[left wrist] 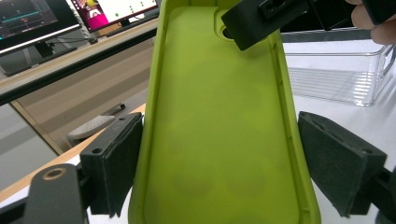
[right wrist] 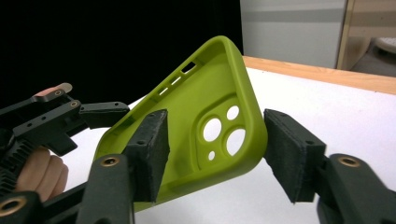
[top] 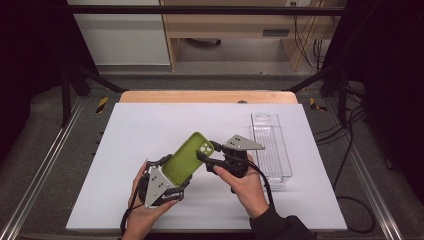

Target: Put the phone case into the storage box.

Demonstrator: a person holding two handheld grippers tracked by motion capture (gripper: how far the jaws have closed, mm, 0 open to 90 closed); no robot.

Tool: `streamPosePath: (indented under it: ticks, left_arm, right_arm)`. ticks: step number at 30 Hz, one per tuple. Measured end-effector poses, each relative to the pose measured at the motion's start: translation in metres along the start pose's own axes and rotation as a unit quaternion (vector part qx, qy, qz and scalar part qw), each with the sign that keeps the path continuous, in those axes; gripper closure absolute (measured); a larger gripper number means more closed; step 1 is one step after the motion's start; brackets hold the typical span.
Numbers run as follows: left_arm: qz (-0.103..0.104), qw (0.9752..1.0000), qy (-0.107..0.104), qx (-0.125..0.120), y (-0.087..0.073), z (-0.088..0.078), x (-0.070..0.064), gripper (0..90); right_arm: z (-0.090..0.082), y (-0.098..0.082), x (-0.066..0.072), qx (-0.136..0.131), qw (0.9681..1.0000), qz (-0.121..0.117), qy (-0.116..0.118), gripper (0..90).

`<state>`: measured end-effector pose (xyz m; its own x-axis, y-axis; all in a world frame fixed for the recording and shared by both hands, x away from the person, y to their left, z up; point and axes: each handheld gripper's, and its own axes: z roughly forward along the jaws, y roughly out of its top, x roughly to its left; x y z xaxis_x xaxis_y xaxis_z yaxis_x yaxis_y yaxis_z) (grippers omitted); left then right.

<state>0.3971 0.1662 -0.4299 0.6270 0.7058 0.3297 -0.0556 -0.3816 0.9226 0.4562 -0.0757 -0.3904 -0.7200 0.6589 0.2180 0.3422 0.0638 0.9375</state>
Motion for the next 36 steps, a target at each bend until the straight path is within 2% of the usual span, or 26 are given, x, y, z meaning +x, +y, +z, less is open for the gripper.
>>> streamPosePath:
  ticks: [8, 15, 24, 28, 36]
  left_arm:
    - [0.003, 1.0, 0.006, 0.004, -0.002, 0.001, 0.0, 16.4]
    - [0.005, 0.9999, 0.008, 0.01, -0.004, 0.005, -0.001, 16.3]
    - [0.003, 0.9996, 0.014, 0.026, -0.007, 0.009, -0.002, 16.2]
    - [-0.004, 0.9993, 0.016, 0.033, -0.009, 0.012, -0.002, 16.2]
    - [-0.022, 0.9986, 0.017, 0.045, -0.013, 0.016, 0.0, 16.0]
  right_arm:
    - [0.001, 0.0, 0.0, 0.002, 1.0, 0.005, 0.004, 51.8]
    - [-0.001, 0.0, -0.004, 0.001, 0.9997, 0.025, 0.004, 61.7]
    - [0.001, 0.0, -0.004, 0.009, 0.9993, 0.037, -0.003, 67.2]
    - [0.002, 0.002, -0.004, 0.008, 0.999, 0.043, 0.0, 70.2]
    - [0.004, 0.007, 0.004, 0.005, 0.9995, 0.031, 0.006, 76.0]
